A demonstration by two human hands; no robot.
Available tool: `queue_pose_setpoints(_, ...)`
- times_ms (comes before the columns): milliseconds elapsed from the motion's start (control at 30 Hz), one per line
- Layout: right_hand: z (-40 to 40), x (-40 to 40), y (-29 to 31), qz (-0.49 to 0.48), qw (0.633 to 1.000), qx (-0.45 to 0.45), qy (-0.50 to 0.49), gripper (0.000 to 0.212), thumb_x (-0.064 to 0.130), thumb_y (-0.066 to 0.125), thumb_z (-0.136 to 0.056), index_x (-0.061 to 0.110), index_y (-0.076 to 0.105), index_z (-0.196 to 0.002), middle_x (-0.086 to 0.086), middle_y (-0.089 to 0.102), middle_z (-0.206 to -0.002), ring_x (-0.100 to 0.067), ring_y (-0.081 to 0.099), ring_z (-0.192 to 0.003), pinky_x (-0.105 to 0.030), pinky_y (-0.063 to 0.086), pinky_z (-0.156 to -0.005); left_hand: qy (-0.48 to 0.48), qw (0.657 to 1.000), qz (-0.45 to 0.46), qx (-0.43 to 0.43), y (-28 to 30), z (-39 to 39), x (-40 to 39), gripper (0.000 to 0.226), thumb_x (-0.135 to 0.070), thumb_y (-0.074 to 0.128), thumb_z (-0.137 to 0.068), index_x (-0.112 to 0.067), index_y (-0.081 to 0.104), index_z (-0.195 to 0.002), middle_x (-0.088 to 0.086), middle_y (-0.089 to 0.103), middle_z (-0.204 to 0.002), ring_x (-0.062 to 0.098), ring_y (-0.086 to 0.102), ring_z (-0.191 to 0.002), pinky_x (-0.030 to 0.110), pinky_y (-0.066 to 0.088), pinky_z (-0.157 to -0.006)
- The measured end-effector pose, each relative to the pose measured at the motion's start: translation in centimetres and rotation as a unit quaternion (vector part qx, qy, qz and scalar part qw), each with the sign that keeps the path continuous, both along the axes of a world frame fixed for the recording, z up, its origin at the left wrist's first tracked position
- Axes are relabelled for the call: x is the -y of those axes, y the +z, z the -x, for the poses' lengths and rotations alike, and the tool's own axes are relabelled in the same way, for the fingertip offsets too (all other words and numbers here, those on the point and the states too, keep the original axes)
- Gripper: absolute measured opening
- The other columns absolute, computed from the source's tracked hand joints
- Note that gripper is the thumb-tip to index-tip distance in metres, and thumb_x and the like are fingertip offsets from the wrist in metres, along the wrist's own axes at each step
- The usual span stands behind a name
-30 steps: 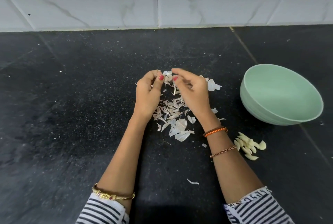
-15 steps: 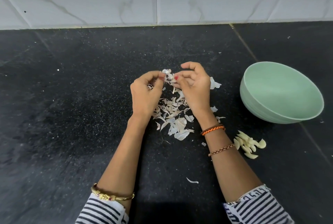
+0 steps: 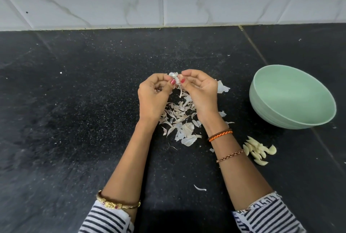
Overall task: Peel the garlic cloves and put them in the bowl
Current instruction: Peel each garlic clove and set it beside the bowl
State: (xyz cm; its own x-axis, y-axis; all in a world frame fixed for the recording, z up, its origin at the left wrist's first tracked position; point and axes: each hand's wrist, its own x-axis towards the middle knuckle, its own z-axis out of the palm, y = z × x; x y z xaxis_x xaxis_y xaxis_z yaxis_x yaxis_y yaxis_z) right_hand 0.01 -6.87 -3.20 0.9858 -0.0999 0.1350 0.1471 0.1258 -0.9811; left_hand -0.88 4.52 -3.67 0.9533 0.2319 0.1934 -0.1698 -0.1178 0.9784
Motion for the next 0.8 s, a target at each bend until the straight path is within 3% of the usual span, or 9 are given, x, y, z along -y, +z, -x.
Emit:
queue_pose_setpoints(133, -0.35, 0.08, -0.48, 0.054, 0.998, 0.013, -0.023, 0.020, -0.003, 0.053, -0.090, 0.014, 0.062, -0.087, 0.001, 0.063, -0.083, -0.002, 0.063, -0.073, -0.016, 0.052, -0.068, 0.055, 0.996, -0.073, 0.026, -0.15, 0.10, -0.19, 0.023, 0.001, 0.057, -0.085, -0.020, 0.067, -0.086, -0.004, 0.066, -0.090, 0.001, 0.057, -0.078, 0.012, 0.044, -0.075)
queue_pose_setpoints(200, -0.35, 0.05, -0.66, 0.077, 0.997, 0.018, -0.021, 0.018, -0.005, 0.052, -0.090, 0.009, 0.063, -0.090, -0.001, 0.063, -0.085, -0.001, 0.065, -0.071, -0.015, 0.052, -0.065, 0.059, 0.997, -0.056, 0.014, -0.02, 0.15, -0.25, 0.021, -0.003, 0.059, -0.085, -0.022, 0.067, -0.084, -0.006, 0.065, -0.084, -0.002, 0.054, -0.070, 0.012, 0.044, -0.072)
queue_pose_setpoints(267, -0.29, -0.05, -0.79, 0.088, 0.996, 0.026, -0.016, 0.019, -0.007, 0.054, -0.088, 0.006, 0.065, -0.096, -0.004, 0.065, -0.087, -0.001, 0.066, -0.073, -0.014, 0.052, -0.065, 0.042, 0.998, -0.039, -0.002, 0.18, 0.24, -0.21, 0.015, -0.008, 0.062, -0.086, -0.021, 0.069, -0.084, -0.002, 0.066, -0.077, 0.005, 0.054, -0.069, 0.019, 0.046, -0.070)
queue_pose_setpoints(367, -0.26, -0.16, -0.91, 0.085, 0.996, 0.030, -0.003, 0.024, -0.009, 0.058, -0.085, 0.001, 0.065, -0.105, -0.007, 0.066, -0.093, -0.002, 0.067, -0.078, -0.016, 0.054, -0.073, 0.015, 0.999, -0.035, -0.018, 0.25, 0.33, -0.13, 0.009, -0.013, 0.065, -0.085, -0.016, 0.072, -0.088, 0.010, 0.071, -0.083, 0.021, 0.060, -0.074, 0.032, 0.051, -0.077)
queue_pose_setpoints(467, -0.20, -0.19, -0.94, 0.097, 0.995, 0.035, -0.007, 0.024, -0.007, 0.063, -0.082, 0.000, 0.065, -0.105, -0.005, 0.067, -0.087, -0.001, 0.067, -0.076, -0.017, 0.054, -0.072, 0.006, 0.999, -0.026, -0.028, 0.24, 0.30, -0.21, 0.011, -0.014, 0.065, -0.085, -0.012, 0.073, -0.092, 0.009, 0.072, -0.085, 0.032, 0.065, -0.085, 0.039, 0.051, -0.081)
queue_pose_setpoints(567, -0.17, -0.16, -0.91, 0.109, 0.993, 0.047, -0.021, 0.021, -0.006, 0.067, -0.079, 0.001, 0.067, -0.099, 0.000, 0.067, -0.081, 0.000, 0.067, -0.074, -0.016, 0.054, -0.070, 0.002, 0.999, -0.013, -0.035, 0.29, 0.19, -0.32, 0.010, -0.012, 0.065, -0.085, -0.013, 0.073, -0.090, 0.000, 0.072, -0.086, 0.028, 0.066, -0.084, 0.039, 0.052, -0.082)
queue_pose_setpoints(700, -0.13, -0.24, -0.91, 0.110, 0.991, 0.068, -0.038, 0.018, -0.006, 0.070, -0.076, 0.007, 0.066, -0.089, -0.002, 0.068, -0.080, -0.003, 0.068, -0.075, -0.017, 0.054, -0.069, -0.009, 0.999, 0.004, -0.051, 0.13, 0.00, -0.38, 0.009, -0.012, 0.063, -0.086, -0.017, 0.071, -0.084, 0.016, 0.071, -0.086, 0.022, 0.059, -0.077, 0.043, 0.051, -0.082)
queue_pose_setpoints(800, -0.03, -0.45, -0.94, 0.113, 0.988, 0.092, -0.047, 0.020, -0.007, 0.071, -0.074, 0.006, 0.067, -0.088, -0.002, 0.068, -0.081, -0.004, 0.068, -0.077, -0.017, 0.054, -0.072, -0.030, 0.998, 0.037, -0.051, 0.43, 0.14, -0.24, 0.013, -0.008, 0.061, -0.087, -0.014, 0.070, -0.081, 0.009, 0.071, -0.085, 0.017, 0.063, -0.082, 0.032, 0.053, -0.081)
